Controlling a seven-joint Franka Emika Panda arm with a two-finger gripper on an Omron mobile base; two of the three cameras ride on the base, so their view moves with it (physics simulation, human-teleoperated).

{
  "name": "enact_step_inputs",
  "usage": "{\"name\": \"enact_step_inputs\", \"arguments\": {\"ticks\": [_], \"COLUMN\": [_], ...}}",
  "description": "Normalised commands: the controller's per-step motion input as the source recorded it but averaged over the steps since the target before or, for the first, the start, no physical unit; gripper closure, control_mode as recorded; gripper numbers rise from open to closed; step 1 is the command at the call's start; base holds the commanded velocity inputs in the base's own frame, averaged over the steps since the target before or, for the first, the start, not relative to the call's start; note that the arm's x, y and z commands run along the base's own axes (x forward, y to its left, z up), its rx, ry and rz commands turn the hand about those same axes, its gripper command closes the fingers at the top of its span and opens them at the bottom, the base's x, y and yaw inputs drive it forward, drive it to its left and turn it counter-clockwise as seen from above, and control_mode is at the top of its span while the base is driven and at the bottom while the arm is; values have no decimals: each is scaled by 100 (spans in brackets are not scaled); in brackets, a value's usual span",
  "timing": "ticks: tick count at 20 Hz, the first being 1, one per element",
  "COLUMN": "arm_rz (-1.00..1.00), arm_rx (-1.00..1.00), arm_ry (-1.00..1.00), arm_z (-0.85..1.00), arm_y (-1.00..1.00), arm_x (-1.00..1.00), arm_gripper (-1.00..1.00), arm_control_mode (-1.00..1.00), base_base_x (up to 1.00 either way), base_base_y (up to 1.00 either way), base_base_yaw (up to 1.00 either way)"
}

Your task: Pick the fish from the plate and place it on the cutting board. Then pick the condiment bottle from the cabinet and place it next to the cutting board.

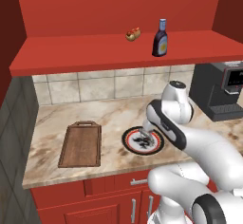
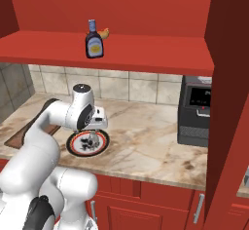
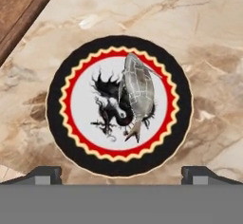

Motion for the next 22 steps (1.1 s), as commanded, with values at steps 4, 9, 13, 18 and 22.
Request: {"name": "enact_step_inputs", "arguments": {"ticks": [4,9,13,18,22], "arm_rz": [1,0,0,0,0], "arm_rx": [0,0,0,0,0], "arm_ry": [0,0,0,0,0], "arm_z": [-20,-16,-8,-6,-13], "arm_y": [0,0,0,0,1], "arm_x": [20,17,13,5,1], "arm_gripper": [-100,-100,-100,-100,-100], "arm_control_mode": [-100,-100,-100,-100,-100], "base_base_x": [0,0,0,0,0], "base_base_y": [0,0,0,0,0], "base_base_yaw": [0,0,0,0,0]}}
